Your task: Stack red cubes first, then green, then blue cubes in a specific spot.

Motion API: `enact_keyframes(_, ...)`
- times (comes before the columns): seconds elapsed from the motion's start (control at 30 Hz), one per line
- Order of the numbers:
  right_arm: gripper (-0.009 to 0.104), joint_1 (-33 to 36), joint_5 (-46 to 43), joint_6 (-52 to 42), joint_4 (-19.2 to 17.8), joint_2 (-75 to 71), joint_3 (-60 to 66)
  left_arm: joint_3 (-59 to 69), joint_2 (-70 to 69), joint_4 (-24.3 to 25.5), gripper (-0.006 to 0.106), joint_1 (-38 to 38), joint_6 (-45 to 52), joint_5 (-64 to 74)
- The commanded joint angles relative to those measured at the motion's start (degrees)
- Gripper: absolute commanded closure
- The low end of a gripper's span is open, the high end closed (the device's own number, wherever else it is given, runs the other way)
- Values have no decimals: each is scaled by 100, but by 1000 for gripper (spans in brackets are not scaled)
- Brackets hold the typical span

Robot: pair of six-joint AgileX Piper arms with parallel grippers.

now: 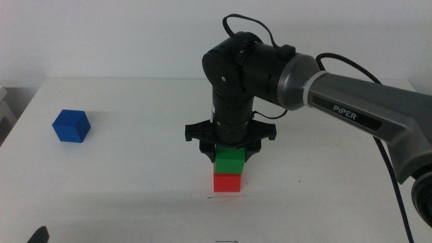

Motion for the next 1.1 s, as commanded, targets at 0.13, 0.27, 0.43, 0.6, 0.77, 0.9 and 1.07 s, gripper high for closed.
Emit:
enact_keyframes(0.13, 95, -7, 286, 56, -111, -284, -183, -2, -150, -43, 7, 6, -51, -448)
enact_keyframes(0.27, 95, -7, 286, 56, -100, -194, -183, -2, -150, -43, 7, 6, -51, -448)
enact_keyframes(0.43, 95, -7, 281, 56, -105, -139, -183, -2, -150, -43, 7, 6, -51, -448)
enact_keyframes(0.6, 78, -7, 226, 45, -106, -139, -183, -2, -150, -43, 7, 6, -51, -448)
enact_keyframes(0.77, 34, -7, 143, -95, -102, -139, -183, -2, -150, -43, 7, 6, -51, -448)
enact_keyframes(0.9, 19, -7, 57, -95, -90, -150, -183, -2, -150, -43, 7, 6, -51, -448)
enact_keyframes(1.07, 12, -7, 114, -100, -72, -462, -183, -2, -150, -43, 7, 6, -51, -448)
